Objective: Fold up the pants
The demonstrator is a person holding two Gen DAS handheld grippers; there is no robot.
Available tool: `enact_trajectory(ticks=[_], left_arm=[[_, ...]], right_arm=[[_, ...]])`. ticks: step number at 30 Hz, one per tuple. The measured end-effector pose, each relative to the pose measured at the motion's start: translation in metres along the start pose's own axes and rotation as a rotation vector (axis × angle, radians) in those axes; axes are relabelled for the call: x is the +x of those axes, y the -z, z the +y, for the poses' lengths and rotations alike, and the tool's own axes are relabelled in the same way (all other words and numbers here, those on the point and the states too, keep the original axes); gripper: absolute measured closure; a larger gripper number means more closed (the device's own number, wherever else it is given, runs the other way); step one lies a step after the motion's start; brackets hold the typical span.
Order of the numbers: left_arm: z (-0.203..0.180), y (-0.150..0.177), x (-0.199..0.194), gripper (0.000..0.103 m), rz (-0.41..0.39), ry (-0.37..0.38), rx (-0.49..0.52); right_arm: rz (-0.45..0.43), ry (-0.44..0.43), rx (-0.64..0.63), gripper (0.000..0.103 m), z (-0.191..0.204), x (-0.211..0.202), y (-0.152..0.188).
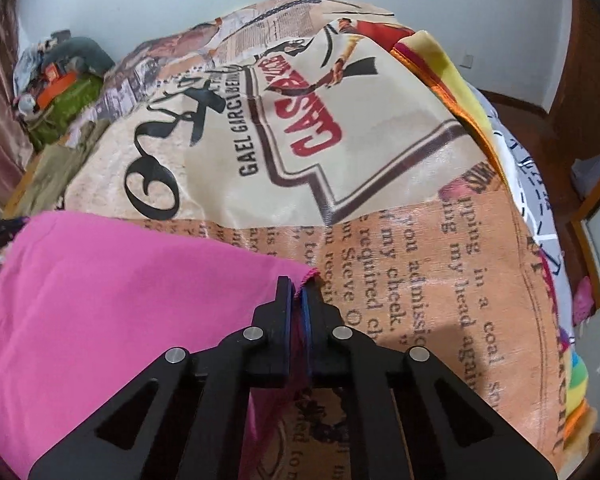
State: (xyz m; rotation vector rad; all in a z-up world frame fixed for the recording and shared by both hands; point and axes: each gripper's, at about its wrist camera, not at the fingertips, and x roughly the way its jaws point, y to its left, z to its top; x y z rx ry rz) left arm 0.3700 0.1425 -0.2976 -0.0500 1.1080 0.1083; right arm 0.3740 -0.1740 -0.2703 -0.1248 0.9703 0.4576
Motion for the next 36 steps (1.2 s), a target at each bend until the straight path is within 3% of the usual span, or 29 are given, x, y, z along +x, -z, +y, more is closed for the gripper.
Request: enact_trajectory(ticks=[6,9,11,13,14,17,18,20,26,28,36], left_arm=[[-0.007,0.001,-0.007,0.064,-0.001,-0.078,0.061],[-0.005,0.003,-0.020,0.064,-0.001,-0.100,0.075],[-0.003,0.004,-0.030,0.063,-0.008,-0.089,0.066],[-0.004,0.004,-0.042,0.062,-0.026,-0.067,0.065],[-0.007,0.004,-0.046,0.058,-0.035,-0.060,0.070],[-0.019,0.006,-0.059,0.024,-0.077,-0.047,0.090],[-0.024,0.007,-0.061,0.022,-0.096,-0.036,0.099],[-0.033,0.008,-0.062,0.021,-0.101,-0.026,0.121],[-0.044,0.019,-0.030,0.018,-0.007,-0.054,0.164],[-0.044,0.025,-0.026,0.012,-0.019,-0.076,0.170],[-0.041,0.045,-0.044,0.011,-0.070,-0.141,0.217]], right_arm=[[0.035,0.052,-0.061,0.099,0.012,-0.003,-0.004],[0.026,0.059,-0.057,0.091,0.013,-0.019,-0.006],[-0.006,0.045,-0.057,0.065,0.017,-0.033,-0.007],[-0.044,0.026,-0.070,0.050,0.024,-0.045,-0.009],[-0.055,0.015,-0.082,0.048,0.028,-0.049,-0.009],[-0.046,-0.047,-0.107,0.047,0.041,-0.054,-0.013],[-0.040,-0.064,-0.113,0.046,0.045,-0.053,-0.014],[-0.028,-0.086,-0.127,0.033,0.053,-0.049,-0.012],[0.108,-0.135,-0.179,0.033,0.082,-0.023,0.006],[0.106,-0.126,-0.180,0.033,0.084,-0.021,0.010],[0.128,-0.144,-0.152,0.033,0.072,-0.040,0.024]])
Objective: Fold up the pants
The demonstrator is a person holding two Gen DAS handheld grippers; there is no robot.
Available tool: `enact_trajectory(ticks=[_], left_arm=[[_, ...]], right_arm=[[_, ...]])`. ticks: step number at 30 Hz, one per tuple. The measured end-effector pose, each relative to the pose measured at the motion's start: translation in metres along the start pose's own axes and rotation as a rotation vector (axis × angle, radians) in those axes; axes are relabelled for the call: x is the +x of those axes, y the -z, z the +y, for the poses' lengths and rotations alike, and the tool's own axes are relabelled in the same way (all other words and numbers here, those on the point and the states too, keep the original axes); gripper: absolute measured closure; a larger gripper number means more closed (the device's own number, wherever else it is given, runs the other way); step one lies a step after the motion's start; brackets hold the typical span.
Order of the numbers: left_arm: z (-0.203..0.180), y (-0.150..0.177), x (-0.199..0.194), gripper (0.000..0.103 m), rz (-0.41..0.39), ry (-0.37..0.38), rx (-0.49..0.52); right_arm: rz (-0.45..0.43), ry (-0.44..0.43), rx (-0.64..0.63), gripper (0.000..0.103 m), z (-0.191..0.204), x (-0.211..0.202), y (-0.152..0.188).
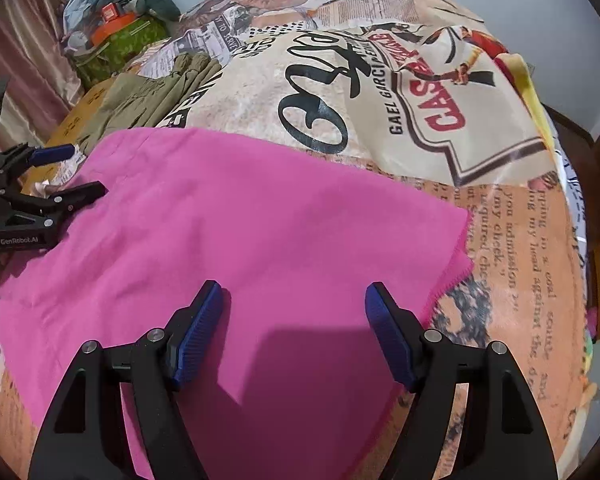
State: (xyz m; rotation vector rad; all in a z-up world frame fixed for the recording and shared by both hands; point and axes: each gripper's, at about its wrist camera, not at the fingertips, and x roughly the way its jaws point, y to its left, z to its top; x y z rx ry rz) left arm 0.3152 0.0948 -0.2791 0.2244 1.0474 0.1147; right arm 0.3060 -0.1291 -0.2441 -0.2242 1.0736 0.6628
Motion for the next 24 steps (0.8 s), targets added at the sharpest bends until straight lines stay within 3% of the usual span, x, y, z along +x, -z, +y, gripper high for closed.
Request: enact_trajectory(ticks=[17,21,24], left_arm=[[0.017,0.050,-0.061,0.011,-0.014,-0.029,-0.048],[0.027,0.060,-0.073,0.011,0.023,0.008,-0.092],[0.035,0.071,-0.080,0.011,0.038,0.054,-0.162]], right_arm=[[-0.007,0.095,-0.023,0.032,0.018,-0.052,0.055],[-0.023,0.114,-0.022,0.032,0.025,-0.067,0.060],[-0.088,0.102,-0.026,0.032,0.037,-0.085,0.060]])
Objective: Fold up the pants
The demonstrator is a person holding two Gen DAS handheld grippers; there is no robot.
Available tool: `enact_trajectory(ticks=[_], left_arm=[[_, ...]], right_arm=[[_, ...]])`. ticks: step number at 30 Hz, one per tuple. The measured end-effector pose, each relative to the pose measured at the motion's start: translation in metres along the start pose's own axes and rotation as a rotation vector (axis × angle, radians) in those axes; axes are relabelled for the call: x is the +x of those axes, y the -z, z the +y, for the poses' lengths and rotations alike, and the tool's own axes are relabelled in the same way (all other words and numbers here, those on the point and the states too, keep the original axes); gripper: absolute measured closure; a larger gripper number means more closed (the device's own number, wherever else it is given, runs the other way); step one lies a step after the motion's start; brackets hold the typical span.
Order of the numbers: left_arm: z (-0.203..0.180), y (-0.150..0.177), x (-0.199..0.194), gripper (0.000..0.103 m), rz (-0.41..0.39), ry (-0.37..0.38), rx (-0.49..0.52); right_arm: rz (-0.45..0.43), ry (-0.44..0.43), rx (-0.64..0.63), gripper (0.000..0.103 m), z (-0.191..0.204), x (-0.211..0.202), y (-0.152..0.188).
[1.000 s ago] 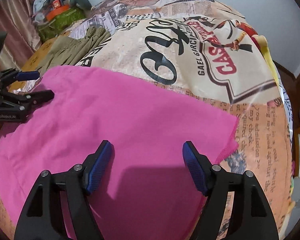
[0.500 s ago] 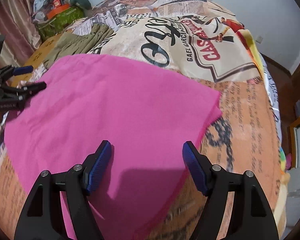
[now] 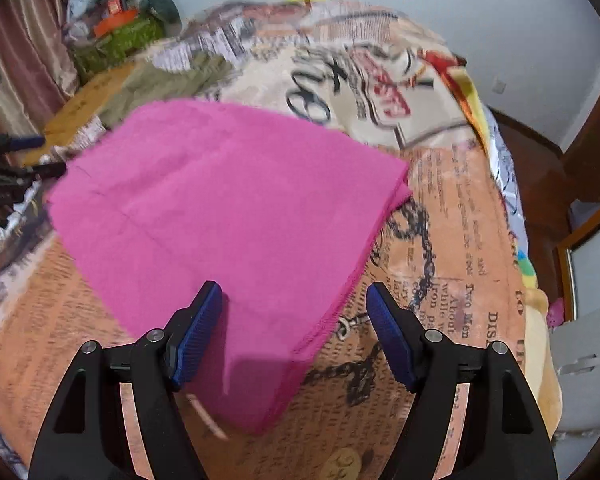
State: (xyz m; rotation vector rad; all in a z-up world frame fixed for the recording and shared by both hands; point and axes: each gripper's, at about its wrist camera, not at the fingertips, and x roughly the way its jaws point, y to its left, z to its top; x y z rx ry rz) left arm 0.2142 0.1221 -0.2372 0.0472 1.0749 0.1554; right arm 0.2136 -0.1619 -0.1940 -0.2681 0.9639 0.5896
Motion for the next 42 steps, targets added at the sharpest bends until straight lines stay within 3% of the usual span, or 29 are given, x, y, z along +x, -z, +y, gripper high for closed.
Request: enact_trajectory(ticks=[8,15,19,26,33,37,39,42], left_arm=[[0.006,0.020,-0.002,0.011,0.076,0.177,-0.160],[-0.012,0.029,-0.002,0.011,0.140,0.321,-0.163],[-0.018,0.028,0.005,0.011,0.180,0.435,-0.213],[-0.021,0.019,0.018,0.010,0.172,0.469,-0.236],[0.001,0.011,0.031,0.011,0.163,0.605,-0.411],[0.010,0.009,0.033,0.026,0.164,0.591,-0.470],[0.012,0.008,0.034,0.042,0.164,0.548,-0.477],[0.010,0.006,0.033,0.054,0.161,0.475,-0.461]], right_arm=[[-0.103,-0.057,0.002,0.027,0.026,-0.015,-0.014],[-0.013,-0.105,0.026,0.027,0.038,0.018,-0.008],[0.053,-0.127,0.040,0.027,0.037,0.033,0.000],[0.050,-0.142,0.008,0.026,0.038,0.032,0.004],[0.042,-0.162,0.023,0.026,0.034,0.033,0.006],[0.042,-0.165,0.025,0.026,0.034,0.033,0.006],[0.040,-0.171,0.031,0.026,0.033,0.033,0.007],[0.036,-0.177,0.039,0.024,0.032,0.033,0.008]])
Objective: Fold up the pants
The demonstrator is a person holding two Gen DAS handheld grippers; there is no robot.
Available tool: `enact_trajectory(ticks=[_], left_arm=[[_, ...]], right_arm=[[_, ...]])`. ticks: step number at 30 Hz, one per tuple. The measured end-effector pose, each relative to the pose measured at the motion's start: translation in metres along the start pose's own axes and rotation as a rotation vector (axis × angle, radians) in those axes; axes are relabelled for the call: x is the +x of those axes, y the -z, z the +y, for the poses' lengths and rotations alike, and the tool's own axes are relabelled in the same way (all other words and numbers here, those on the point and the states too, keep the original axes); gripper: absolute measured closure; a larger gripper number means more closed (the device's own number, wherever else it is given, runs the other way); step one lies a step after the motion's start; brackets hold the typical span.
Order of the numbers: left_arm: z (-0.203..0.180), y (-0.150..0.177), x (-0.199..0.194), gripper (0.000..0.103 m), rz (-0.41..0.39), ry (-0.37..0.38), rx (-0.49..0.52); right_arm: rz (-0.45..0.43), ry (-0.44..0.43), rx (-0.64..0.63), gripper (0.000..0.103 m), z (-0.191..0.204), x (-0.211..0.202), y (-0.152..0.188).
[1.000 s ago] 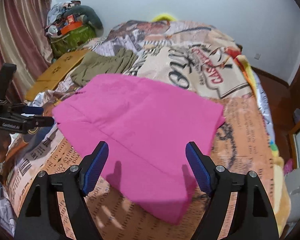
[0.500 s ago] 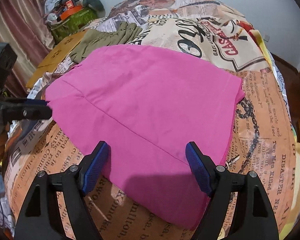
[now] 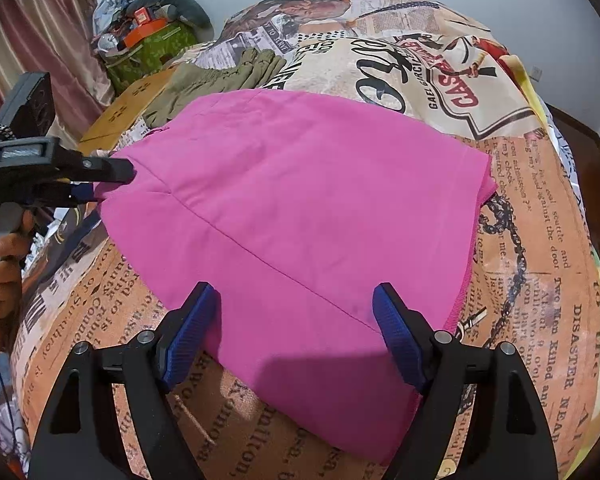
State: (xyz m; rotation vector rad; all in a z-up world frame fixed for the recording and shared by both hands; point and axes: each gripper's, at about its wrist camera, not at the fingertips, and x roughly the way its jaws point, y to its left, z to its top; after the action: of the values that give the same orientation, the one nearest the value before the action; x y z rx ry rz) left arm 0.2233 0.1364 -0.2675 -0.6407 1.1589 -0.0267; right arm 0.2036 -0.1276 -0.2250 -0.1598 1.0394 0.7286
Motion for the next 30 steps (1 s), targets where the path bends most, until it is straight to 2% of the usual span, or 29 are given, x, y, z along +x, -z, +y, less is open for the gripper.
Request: enact_trajectory(ticks=[6,12,18,22,24,27,30], left_arm=[[-0.010,0.002,0.001,0.065,-0.053,-0.090,0.043],[-0.020,0.007,-0.001,0.074,-0.105,-0.145,0.067],[-0.039,0.021,-0.018,0.081,-0.199,-0.281,0.198],[-0.037,0.030,-0.035,0.084,-0.260,-0.377,0.250],[-0.030,0.033,-0.042,0.084,-0.281,-0.413,0.242],[-0.019,0.038,-0.049,0.084,-0.284,-0.425,0.214],[-0.017,0.045,-0.054,0.085,-0.305,-0.461,0.235]], right_arm=[[-0.001,0.000,-0.007,0.024,0.001,-0.001,0.001],[-0.001,0.000,-0.007,0.024,0.001,-0.001,0.001],[-0.021,0.018,-0.023,0.024,0.005,-0.005,0.001],[-0.029,0.015,-0.026,0.024,0.007,-0.007,0.001],[-0.028,0.010,-0.019,0.024,0.006,-0.006,0.001],[-0.019,0.001,-0.007,0.024,0.004,-0.005,0.001],[-0.015,0.003,-0.011,0.024,0.006,-0.006,0.003]])
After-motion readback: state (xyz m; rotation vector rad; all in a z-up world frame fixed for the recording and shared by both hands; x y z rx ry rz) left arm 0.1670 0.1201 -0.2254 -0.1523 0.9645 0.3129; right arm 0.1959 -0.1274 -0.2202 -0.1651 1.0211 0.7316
